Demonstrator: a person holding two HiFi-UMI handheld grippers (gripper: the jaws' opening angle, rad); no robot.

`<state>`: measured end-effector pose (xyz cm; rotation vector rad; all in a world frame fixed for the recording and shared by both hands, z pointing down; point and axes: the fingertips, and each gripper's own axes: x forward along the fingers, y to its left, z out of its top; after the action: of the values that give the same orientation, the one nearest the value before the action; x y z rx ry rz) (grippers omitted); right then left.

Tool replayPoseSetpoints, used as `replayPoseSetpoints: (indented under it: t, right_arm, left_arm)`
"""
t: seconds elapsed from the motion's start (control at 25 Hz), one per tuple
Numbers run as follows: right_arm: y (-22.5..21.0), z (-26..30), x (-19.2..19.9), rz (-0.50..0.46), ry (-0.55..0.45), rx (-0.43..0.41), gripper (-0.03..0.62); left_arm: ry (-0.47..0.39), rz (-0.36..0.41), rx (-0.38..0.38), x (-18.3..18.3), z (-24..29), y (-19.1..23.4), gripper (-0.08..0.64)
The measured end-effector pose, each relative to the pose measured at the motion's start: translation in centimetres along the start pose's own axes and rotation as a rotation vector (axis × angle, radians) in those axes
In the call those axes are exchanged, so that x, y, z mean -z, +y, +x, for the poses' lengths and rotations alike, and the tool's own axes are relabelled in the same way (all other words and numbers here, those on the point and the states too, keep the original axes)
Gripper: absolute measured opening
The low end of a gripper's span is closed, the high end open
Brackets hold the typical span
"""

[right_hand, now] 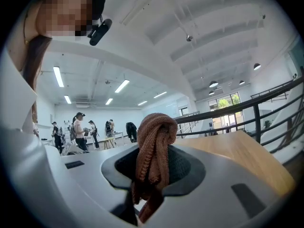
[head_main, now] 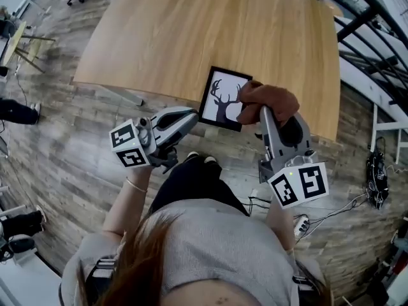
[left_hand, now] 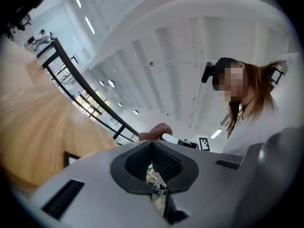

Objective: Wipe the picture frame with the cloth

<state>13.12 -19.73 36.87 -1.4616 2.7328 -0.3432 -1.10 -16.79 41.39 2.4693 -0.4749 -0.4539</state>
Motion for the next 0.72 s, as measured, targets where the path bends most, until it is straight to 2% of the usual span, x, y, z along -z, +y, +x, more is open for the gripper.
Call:
replayPoseSetpoints:
  t: [0.12, 0.28, 0.36, 0.48, 0.72]
  right_arm:
    - [1.7, -0.6, -0.6, 0.006, -0.013, -0.009, 0.133]
    - [2.0, -1.9, -3.4, -0.039, -0.061, 0.027, 0.133]
    - [2.6, -3.2, -4.9, -0.063, -0.090, 0.044, 0.133]
    - [3.6, -5.6, -6.5, -0.080, -0.124, 0.078, 0.133]
    - [9.2, -10.3, -6.4, -0.072, -0.172, 0.135, 0.133]
  left_arm:
    - [-0.059, 0.036, -0.052, -1.7, 1.3, -2.6, 0.008]
    - [-0.105, 0.208, -0.027, -3.4, 4.9, -5.6, 0.008]
    - [-0.093, 0.280, -0.037, -3.7, 5.9, -7.4, 0.008]
    - [-0.049, 0.301, -0.069, -3.4, 6.6, -9.4, 0.008]
    - [-0.092, 0.340, -0.071, -2.9, 2.0, -14.6, 0.008]
